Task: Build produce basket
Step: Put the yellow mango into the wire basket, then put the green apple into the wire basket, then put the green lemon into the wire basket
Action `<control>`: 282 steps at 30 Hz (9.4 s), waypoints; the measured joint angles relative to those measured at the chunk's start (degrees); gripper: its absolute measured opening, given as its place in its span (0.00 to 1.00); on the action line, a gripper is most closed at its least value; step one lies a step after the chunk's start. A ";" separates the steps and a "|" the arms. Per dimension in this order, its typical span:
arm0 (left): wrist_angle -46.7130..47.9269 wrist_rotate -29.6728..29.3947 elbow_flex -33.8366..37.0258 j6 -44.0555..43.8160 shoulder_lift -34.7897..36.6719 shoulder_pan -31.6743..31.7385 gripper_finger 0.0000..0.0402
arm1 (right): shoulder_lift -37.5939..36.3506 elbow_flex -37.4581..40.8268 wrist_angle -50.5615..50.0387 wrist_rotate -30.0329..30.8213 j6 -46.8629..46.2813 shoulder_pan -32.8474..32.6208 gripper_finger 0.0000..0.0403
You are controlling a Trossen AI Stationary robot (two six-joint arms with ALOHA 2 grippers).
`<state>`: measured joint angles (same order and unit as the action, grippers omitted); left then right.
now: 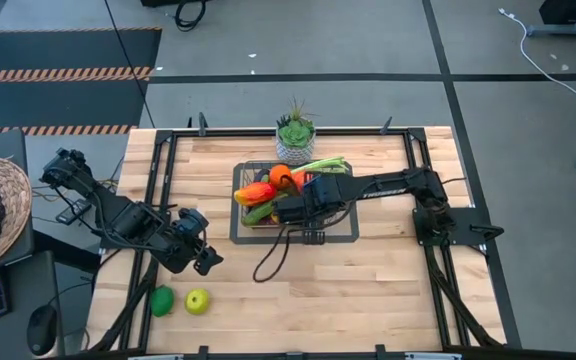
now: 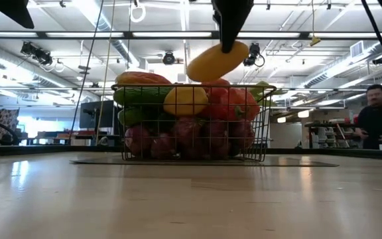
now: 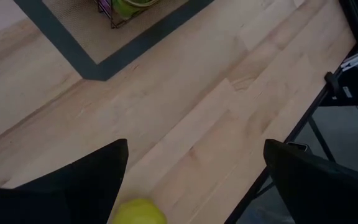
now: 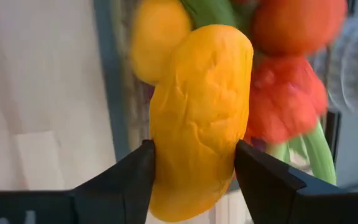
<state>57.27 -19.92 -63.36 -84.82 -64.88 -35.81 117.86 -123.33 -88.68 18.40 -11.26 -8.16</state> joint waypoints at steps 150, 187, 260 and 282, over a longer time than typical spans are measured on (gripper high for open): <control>-25.56 7.29 -0.06 52.48 -14.74 52.80 0.86 | -0.52 -9.42 2.13 8.76 -49.85 -2.91 0.93; -11.86 11.67 -0.08 56.99 -11.46 52.79 0.99 | -0.52 -9.43 11.81 7.06 -63.81 -4.50 0.93; 13.38 42.06 0.03 -13.31 -34.71 -10.74 0.99 | -0.52 -9.44 12.35 5.50 -36.21 -7.28 0.93; 6.10 44.49 5.77 -17.35 -34.56 -14.33 0.99 | -0.48 -9.44 12.33 5.55 -36.12 -7.32 0.93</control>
<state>63.37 24.57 -57.58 -102.17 -99.44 -50.14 117.38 -132.77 -76.36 23.94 -47.37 -15.48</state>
